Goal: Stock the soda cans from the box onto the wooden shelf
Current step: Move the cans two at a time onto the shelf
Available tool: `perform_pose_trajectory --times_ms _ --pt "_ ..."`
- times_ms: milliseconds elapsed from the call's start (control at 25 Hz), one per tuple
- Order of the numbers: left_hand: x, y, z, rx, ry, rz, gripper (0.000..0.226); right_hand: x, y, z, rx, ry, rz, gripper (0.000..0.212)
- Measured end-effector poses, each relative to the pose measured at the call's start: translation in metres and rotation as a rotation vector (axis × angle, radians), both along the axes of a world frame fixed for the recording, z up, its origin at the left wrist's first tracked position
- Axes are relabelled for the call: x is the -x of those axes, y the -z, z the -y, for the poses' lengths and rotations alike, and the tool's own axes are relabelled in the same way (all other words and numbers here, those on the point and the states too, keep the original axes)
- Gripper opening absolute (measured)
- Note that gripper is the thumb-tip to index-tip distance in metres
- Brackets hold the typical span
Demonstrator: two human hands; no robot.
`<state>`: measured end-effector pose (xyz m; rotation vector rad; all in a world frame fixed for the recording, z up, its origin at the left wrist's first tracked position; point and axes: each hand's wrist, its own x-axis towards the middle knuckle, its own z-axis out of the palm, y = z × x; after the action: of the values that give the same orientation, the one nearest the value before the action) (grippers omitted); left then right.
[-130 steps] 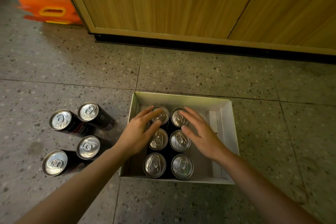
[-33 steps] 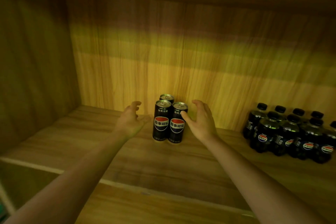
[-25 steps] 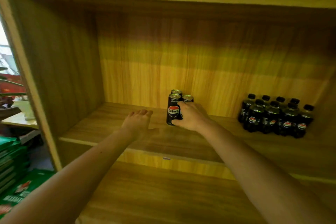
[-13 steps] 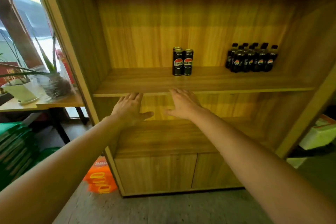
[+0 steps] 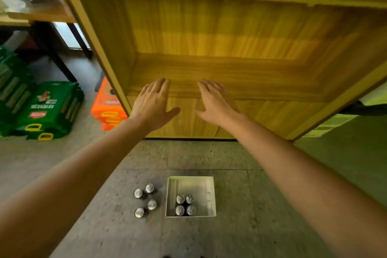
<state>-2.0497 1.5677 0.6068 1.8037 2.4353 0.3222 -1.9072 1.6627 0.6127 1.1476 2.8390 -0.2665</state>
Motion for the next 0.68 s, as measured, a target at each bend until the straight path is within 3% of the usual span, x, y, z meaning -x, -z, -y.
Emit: perform_pose_trajectory --times_ms 400,680 --pt "-0.021 0.313 0.041 0.218 0.042 0.074 0.08 -0.021 0.319 0.038 0.157 -0.003 0.051 0.079" --pt "-0.034 0.607 0.067 0.412 0.246 0.282 0.058 -0.057 0.609 0.06 0.375 -0.088 -0.028 0.044"
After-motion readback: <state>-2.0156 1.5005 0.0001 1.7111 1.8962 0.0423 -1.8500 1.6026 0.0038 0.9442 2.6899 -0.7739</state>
